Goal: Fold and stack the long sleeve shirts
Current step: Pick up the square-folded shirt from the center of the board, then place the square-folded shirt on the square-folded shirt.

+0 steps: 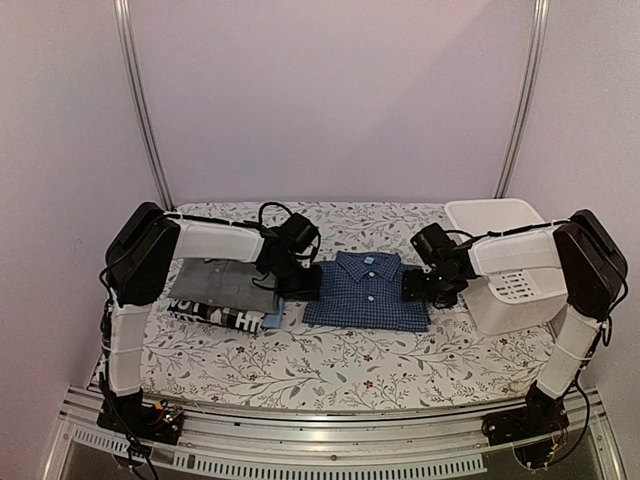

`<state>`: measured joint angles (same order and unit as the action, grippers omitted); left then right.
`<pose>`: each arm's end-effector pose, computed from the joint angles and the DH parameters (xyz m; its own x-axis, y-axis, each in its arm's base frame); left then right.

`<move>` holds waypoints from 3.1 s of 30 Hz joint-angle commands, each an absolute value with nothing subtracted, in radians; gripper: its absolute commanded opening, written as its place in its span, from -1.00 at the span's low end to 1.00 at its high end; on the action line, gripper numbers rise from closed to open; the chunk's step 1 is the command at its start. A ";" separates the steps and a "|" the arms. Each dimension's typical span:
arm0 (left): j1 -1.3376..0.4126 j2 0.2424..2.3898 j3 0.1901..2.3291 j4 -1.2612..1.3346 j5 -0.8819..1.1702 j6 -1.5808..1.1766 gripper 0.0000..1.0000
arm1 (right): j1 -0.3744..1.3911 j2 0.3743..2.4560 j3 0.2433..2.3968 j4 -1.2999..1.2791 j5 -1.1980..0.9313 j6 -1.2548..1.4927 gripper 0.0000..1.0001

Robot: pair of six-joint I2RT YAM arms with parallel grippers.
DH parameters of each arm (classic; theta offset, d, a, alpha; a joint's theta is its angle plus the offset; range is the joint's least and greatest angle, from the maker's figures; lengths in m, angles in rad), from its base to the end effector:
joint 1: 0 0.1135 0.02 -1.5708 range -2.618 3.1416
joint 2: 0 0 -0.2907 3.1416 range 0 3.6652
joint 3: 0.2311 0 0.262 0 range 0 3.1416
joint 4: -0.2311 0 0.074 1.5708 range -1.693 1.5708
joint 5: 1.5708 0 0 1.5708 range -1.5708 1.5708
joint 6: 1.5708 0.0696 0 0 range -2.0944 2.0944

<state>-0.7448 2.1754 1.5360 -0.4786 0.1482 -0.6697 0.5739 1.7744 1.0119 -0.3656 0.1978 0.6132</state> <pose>0.3520 -0.3385 0.1202 -0.9640 0.0537 -0.2606 0.1524 0.9141 -0.3757 0.3144 0.1870 0.1369 -0.8862 0.0990 -0.4525 0.0592 0.9931 0.1013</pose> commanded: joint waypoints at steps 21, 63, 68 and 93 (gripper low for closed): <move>-0.720 2.153 1.545 -0.494 0.177 -0.631 -1.00 | 0.611 1.864 1.031 -0.254 0.076 0.678 -0.29; -0.511 1.638 1.599 -0.856 0.035 -0.479 -1.00 | 0.889 1.833 1.636 -0.250 0.028 0.712 -1.00; -0.410 1.558 1.530 -0.913 -0.012 -0.444 -1.00 | 0.932 1.994 1.811 -0.224 -0.042 0.735 -1.00; -0.094 1.465 1.200 -0.897 -0.008 -0.364 -1.00 | 0.990 2.329 1.965 -0.120 -0.184 0.865 -1.00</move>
